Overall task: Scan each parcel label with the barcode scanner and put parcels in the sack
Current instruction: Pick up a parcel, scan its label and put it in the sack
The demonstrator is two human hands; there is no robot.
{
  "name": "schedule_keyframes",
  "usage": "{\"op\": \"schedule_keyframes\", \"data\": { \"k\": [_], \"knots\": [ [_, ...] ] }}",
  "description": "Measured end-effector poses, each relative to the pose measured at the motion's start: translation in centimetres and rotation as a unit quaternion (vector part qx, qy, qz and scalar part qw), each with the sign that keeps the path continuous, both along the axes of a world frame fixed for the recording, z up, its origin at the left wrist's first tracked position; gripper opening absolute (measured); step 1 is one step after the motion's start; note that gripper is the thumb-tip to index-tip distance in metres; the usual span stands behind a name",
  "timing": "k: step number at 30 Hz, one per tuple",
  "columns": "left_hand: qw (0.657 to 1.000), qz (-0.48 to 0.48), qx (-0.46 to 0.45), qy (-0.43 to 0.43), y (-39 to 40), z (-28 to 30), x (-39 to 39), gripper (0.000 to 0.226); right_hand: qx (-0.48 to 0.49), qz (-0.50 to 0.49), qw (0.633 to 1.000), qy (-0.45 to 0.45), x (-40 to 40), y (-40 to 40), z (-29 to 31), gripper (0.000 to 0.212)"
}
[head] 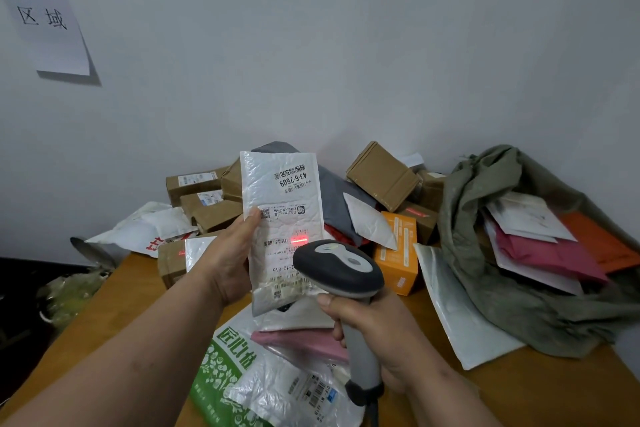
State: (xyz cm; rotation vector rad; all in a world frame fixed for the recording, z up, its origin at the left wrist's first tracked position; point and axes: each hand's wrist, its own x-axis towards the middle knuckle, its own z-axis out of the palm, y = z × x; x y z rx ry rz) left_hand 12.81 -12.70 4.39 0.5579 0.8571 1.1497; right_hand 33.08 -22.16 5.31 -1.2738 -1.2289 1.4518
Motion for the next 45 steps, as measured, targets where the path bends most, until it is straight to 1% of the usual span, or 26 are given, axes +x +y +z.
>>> {"op": "schedule_keyframes", "data": {
  "k": [6,8,13,14,17,21,23,26,28,31,34,35,39,41,44,45],
  "knots": [
    [1.0,-0.009,0.005,-0.002,-0.6,-0.2,1.5,0.042,0.004,0.009,1.0,-0.003,1.7,-0.1,-0.1,0.015],
    [1.0,-0.011,0.008,0.01,-0.7,-0.3,2.4,0.041,0.004,0.006,1.0,-0.006,2.4,-0.1,-0.3,0.016],
    [1.0,-0.023,0.002,0.015,-0.6,-0.5,4.8,0.041,-0.007,-0.014,1.0,-0.026,4.9,0.4,-0.8,0.009],
    [0.999,-0.029,-0.003,0.014,-0.4,-0.5,5.3,0.039,-0.007,-0.022,0.999,-0.024,5.4,0.5,-0.9,0.006],
    [0.998,-0.051,-0.02,0.01,0.4,-0.6,6.8,0.038,-0.013,-0.072,0.997,-0.008,7.1,1.2,-1.3,0.007],
    [0.994,-0.089,-0.057,0.016,2.8,-0.8,9.8,0.038,-0.024,-0.141,0.99,-0.009,9.3,2.3,-2.0,0.031],
    [0.991,-0.105,-0.072,0.04,4.0,-0.7,12.0,0.034,-0.031,-0.174,0.984,-0.006,10.8,2.7,-2.3,0.031],
    [0.985,-0.137,-0.079,0.075,5.7,-0.9,16.0,0.034,-0.053,-0.239,0.97,-0.004,13.5,2.9,-2.8,0.021],
    [0.979,-0.161,-0.075,0.095,6.6,-1.1,19.0,0.037,-0.058,-0.269,0.961,-0.009,15.7,3.0,-3.4,0.021],
    [0.967,-0.19,-0.053,0.161,8.0,-1.4,24.2,0.029,-0.059,-0.296,0.953,-0.018,19.5,3.4,-4.0,0.02],
    [0.944,-0.225,-0.028,0.238,9.7,-1.6,29.8,0.02,-0.065,-0.313,0.947,-0.019,23.8,4.8,-4.6,0.029],
    [0.935,-0.236,-0.017,0.264,10.4,-1.8,31.7,0.017,-0.069,-0.317,0.946,-0.015,25.5,5.4,-4.8,0.029],
    [0.898,-0.267,0.022,0.35,13.7,-2.2,40.1,0.012,-0.09,-0.338,0.937,0.005,32.7,8.4,-5.4,0.014],
    [0.886,-0.263,0.042,0.38,15.5,-2.3,44.7,0.013,-0.093,-0.344,0.934,0.017,36.5,9.9,-5.6,0.015],
    [0.87,-0.196,0.073,0.447,18.9,-3.1,50.8,0.019,-0.103,-0.345,0.932,0.042,41.4,12.0,-5.7,0.019],
    [0.868,-0.177,0.079,0.458,20.1,-3.4,52.6,0.021,-0.11,-0.348,0.93,0.047,42.7,12.7,-5.8,0.019]
  ]
}}
